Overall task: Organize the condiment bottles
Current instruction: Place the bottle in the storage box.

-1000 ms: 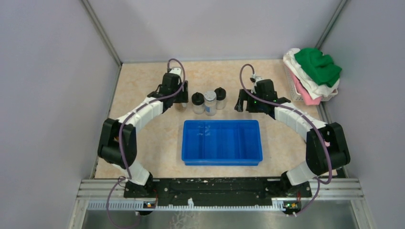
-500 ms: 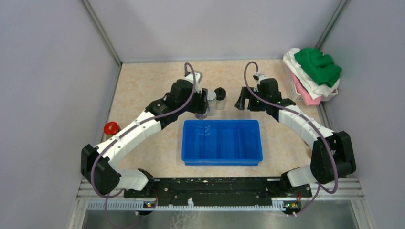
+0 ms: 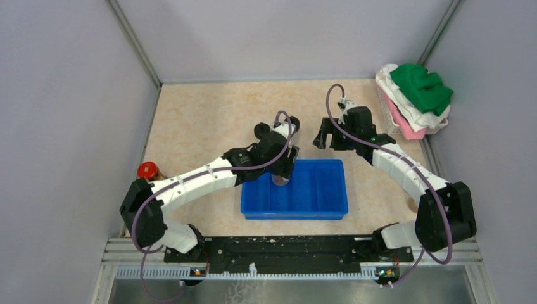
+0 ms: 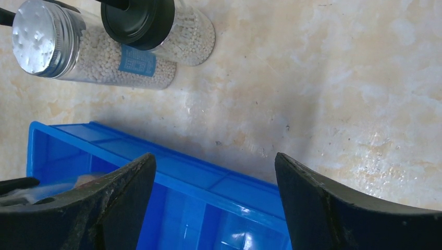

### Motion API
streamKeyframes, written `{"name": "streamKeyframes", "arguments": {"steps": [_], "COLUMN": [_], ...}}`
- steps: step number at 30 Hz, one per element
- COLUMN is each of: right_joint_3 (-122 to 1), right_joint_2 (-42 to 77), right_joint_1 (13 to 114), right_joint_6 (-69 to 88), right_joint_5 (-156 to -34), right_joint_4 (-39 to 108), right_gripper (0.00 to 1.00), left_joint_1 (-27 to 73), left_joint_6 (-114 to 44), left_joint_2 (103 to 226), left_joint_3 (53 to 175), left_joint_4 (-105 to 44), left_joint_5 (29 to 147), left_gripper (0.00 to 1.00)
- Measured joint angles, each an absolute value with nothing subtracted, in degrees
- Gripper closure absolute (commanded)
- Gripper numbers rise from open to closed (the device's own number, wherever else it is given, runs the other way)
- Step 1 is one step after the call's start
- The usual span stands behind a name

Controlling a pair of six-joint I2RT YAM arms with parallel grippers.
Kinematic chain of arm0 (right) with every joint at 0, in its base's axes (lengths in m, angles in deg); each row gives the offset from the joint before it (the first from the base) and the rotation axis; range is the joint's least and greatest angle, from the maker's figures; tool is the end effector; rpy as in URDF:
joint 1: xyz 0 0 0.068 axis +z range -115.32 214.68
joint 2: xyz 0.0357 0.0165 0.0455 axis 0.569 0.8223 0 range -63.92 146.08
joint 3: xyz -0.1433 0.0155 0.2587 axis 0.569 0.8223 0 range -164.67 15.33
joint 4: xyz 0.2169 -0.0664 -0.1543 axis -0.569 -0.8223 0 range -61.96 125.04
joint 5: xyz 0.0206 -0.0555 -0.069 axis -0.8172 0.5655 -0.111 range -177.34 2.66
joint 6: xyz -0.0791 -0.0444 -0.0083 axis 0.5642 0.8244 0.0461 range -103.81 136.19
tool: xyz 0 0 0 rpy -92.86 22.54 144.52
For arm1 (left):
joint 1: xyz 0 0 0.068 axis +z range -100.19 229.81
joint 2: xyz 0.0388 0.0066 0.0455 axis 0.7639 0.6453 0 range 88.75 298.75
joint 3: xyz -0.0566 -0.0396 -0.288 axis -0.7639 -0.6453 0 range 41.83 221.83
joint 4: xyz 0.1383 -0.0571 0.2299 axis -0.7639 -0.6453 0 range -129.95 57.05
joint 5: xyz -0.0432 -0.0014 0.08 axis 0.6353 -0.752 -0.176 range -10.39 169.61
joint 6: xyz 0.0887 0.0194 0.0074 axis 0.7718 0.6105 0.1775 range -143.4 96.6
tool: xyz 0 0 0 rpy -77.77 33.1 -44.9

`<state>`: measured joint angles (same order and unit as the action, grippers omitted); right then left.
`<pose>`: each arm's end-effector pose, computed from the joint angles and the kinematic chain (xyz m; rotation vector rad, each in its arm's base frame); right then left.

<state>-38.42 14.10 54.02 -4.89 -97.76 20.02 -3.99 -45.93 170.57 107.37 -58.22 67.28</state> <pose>0.3160 0.1266 0.2461 -0.0647 2.3080 0.5750 0.2262 -0.2796 0.2817 0.5154 2.2585 -0.4466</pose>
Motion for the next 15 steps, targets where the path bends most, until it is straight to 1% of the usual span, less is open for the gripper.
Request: {"name": "streamKeyframes", "arguments": {"steps": [8, 10, 15], "right_joint_3": [-37.2, -36.8, -35.7], "right_joint_2": [14.0, 14.0, 14.0], "right_joint_1": [54.0, 53.9, 53.3], "right_joint_6": [-4.8, -4.7, -4.4], "right_joint_5": [-97.8, -97.8, -97.8], "right_joint_4": [19.5, 19.5, 19.6], "right_gripper": [0.16, 0.16, 0.15], "left_joint_1": [-4.1, -4.1, -4.2], "left_joint_6": [-47.6, -47.6, -47.6], "left_joint_2": [174.9, 176.4, 179.4], "left_joint_3": [103.4, 103.0, 102.5], "left_joint_4": [-52.3, -50.5, -47.3], "left_joint_5": [61.6, 60.8, 60.2], "left_gripper": [0.67, 0.65, 0.38]}}
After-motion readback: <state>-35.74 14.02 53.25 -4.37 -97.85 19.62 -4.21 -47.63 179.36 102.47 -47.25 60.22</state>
